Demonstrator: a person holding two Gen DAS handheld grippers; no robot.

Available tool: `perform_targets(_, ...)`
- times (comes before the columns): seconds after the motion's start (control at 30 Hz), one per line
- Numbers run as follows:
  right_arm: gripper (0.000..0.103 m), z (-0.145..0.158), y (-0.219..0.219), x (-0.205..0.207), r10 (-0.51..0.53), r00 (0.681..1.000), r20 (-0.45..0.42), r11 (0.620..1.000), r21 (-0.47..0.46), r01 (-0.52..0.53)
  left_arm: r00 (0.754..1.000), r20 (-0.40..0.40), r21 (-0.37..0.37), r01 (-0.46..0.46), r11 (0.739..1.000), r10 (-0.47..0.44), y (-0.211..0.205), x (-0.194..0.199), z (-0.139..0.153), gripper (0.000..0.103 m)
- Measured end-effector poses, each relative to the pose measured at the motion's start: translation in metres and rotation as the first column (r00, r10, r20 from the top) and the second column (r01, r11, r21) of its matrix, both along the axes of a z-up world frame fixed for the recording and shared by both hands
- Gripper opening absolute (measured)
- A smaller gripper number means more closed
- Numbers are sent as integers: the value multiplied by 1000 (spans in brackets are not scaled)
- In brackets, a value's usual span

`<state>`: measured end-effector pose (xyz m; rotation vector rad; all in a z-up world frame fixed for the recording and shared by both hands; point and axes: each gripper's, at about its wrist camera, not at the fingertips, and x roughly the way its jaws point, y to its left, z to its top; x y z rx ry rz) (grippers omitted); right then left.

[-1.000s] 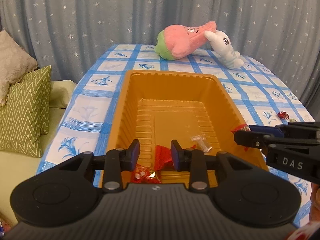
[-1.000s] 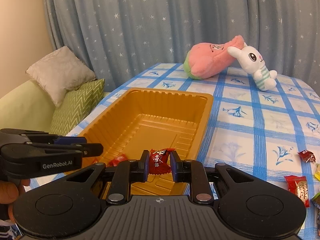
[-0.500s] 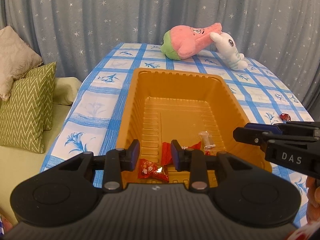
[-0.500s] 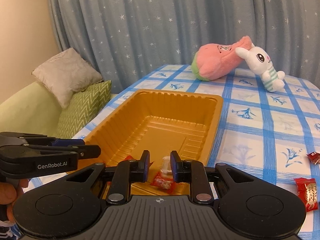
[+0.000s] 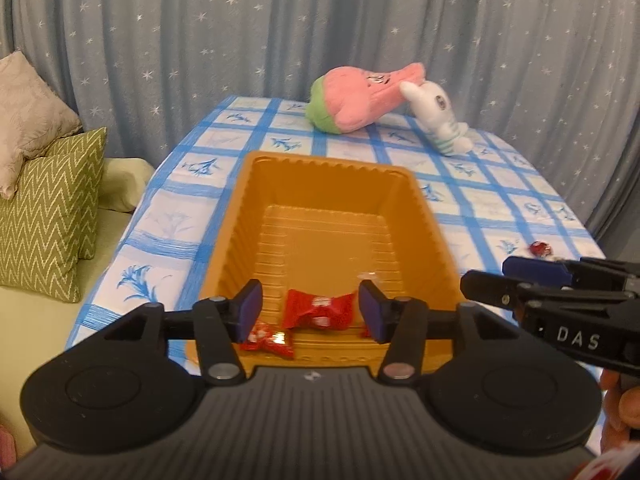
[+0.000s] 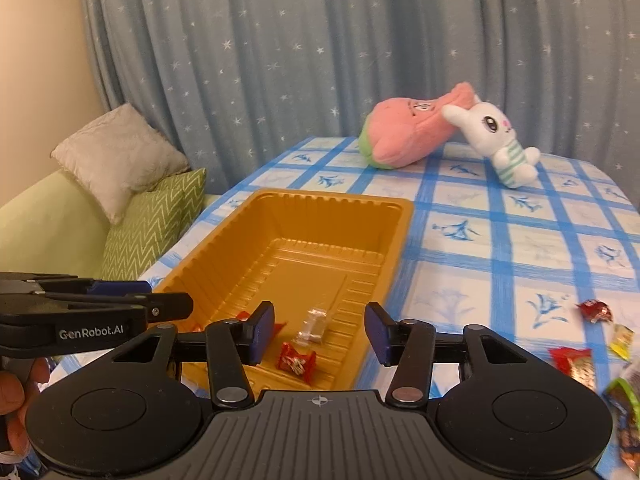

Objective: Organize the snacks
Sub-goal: 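Move both open tools back toward the snack pile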

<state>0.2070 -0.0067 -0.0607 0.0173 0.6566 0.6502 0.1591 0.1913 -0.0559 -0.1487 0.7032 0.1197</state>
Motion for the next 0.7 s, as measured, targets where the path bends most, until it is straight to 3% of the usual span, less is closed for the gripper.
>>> perform_targets(0.17, 51, 11, -30, -15, -63, 998, -10, 998, -8, 62, 999, 32, -10, 37, 999, -37, -25, -10, 18, 70)
perform_targets(0.33, 52, 23, -69, -30, -139, 990, -19, 990, -3, 139, 995, 55, -29, 80, 996, -79, -54, -19, 31, 82)
perform_targets(0.7, 53, 34, -165, -69, -327, 944, -43, 945, -19, 326, 987, 58, -79, 153, 985, -149, -123, -35, 41, 90)
